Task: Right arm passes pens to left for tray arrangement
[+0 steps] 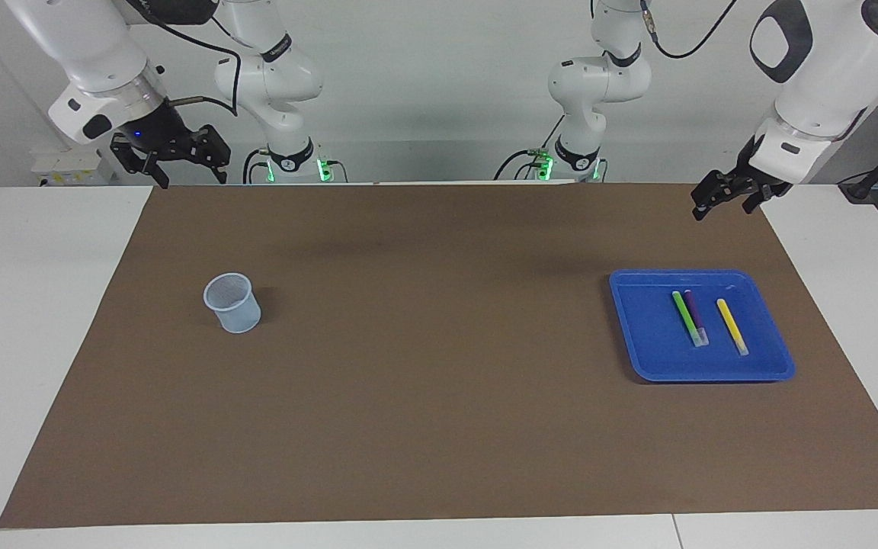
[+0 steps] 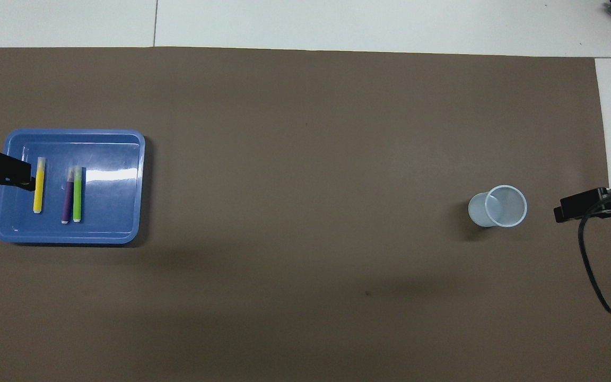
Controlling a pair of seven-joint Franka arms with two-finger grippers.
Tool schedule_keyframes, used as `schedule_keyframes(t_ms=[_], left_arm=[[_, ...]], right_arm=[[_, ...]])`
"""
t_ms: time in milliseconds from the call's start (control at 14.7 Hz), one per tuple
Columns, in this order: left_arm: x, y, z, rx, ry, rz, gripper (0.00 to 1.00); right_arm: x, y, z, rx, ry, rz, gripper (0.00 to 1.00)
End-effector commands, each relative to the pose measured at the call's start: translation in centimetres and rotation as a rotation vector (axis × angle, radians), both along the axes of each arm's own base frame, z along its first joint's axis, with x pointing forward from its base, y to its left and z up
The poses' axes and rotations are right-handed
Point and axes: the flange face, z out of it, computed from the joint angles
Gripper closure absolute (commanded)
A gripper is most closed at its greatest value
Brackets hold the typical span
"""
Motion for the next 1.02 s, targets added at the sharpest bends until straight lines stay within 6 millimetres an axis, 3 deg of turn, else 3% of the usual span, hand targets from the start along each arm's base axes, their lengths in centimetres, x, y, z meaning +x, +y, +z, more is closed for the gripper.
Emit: schedule_keyframes(t_ms=[0, 475, 950], left_arm=[[1.0, 0.0, 0.8, -0.013, -0.006, 0.002, 0.00], [0.1, -0.4, 2.1, -0.018, -0.015, -0.007, 0.00], [0.2, -0.9, 1.9, -0.018, -0.021, -0.017, 0.00]], right_arm=[[0.4, -0.1, 0.0, -0.024, -0.001, -0.019, 0.00], [0.4, -0.2, -0.1, -0.024, -0.001, -0.021, 0.00], [0.4, -0.5, -0.1, -0.025, -0.001, -0.022, 0.00]])
